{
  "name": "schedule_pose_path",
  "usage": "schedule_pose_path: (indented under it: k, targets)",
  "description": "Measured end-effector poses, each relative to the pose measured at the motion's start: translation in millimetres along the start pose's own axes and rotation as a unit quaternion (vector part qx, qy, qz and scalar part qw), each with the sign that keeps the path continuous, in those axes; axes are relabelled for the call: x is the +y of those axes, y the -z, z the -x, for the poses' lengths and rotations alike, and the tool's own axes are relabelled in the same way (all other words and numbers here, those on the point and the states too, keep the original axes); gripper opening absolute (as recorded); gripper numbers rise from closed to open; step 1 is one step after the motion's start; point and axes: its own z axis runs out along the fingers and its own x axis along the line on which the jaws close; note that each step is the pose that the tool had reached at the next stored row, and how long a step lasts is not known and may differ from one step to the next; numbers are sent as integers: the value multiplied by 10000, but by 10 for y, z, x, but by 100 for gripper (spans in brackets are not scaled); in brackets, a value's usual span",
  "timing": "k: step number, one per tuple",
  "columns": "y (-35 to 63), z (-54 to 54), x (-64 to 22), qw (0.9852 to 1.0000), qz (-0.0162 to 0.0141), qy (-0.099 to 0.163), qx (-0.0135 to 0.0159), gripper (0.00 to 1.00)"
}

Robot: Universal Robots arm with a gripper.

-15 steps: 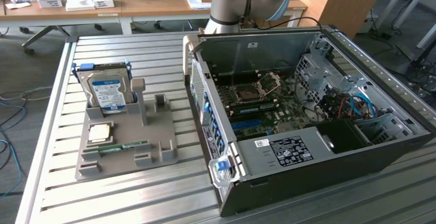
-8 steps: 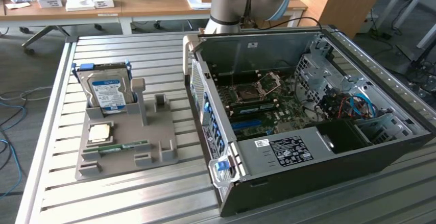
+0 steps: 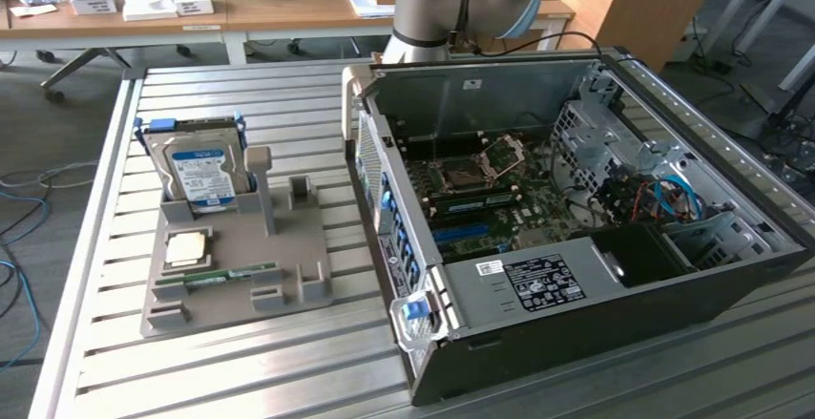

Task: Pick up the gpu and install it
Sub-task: 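Insert the gpu into the slot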

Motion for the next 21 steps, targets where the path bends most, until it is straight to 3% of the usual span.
schedule_pose_path:
  k: [4,12,21]
  targets:
    - [-38,-3,0,10000,-21,69,-3,27]
    - [-48,-3,0,10000,-21,72,-2,27]
    - [-205,-13,2,10000,-21,72,-1,27]
